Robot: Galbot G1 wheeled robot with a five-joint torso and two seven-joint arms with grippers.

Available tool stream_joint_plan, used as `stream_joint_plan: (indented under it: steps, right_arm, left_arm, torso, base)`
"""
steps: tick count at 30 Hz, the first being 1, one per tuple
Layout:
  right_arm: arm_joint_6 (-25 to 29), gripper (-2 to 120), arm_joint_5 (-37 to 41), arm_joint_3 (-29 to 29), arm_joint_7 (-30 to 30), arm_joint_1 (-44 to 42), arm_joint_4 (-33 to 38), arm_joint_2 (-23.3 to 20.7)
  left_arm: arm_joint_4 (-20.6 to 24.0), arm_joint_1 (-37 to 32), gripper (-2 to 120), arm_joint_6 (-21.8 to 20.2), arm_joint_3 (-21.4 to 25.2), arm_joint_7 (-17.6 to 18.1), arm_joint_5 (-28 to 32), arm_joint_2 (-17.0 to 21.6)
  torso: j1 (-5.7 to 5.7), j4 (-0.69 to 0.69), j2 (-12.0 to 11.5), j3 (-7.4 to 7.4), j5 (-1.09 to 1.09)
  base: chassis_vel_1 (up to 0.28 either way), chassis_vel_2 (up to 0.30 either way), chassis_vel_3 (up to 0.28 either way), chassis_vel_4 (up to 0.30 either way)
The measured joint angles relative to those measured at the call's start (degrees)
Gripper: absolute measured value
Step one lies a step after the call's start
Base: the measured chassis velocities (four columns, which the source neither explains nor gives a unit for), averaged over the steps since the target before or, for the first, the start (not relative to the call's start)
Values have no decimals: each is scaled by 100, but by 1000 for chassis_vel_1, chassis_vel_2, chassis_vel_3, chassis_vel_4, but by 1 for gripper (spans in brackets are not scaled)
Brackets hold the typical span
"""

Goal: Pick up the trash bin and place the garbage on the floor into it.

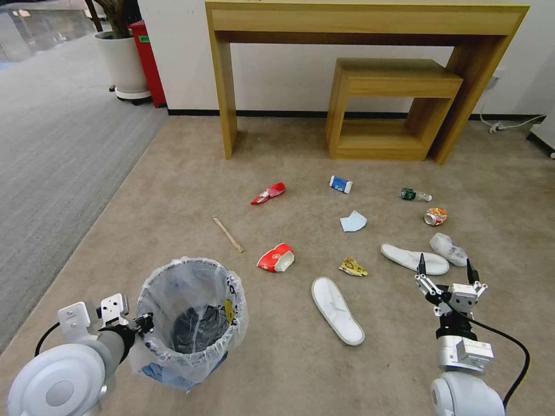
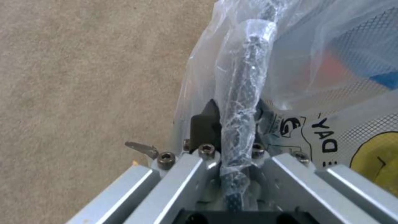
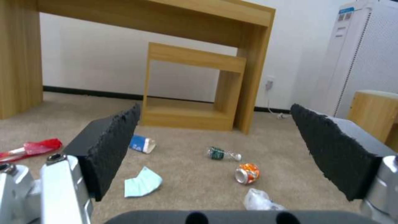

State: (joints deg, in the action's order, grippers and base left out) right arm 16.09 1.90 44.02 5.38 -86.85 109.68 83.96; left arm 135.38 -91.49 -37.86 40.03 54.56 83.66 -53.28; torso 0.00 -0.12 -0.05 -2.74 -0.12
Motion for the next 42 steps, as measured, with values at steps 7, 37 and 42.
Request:
stream_joint_plan:
  steps: [7,37,42]
  right_arm:
    - [10,92,-5,-4,4,0,-17,4]
    - [-14,92,37,-81,12,45,-115,-52]
    - [-25,95,72,-118,31,58,-146,-82]
  left_arm:
    - [-4,1,0,0,-1,-2,-5,-10]
    - [-50,27,0,0,-8,-9,-24,-30]
    - [-63,33,0,0,-21,-11,-27,-39]
  torso:
    - [0,0,0,1,0]
    - [0,0,0,0,0]
    - [0,0,0,0,0]
  base:
    - [-26,20,20,-15]
    - [-20,25,24,-29]
    - [0,0,0,0]
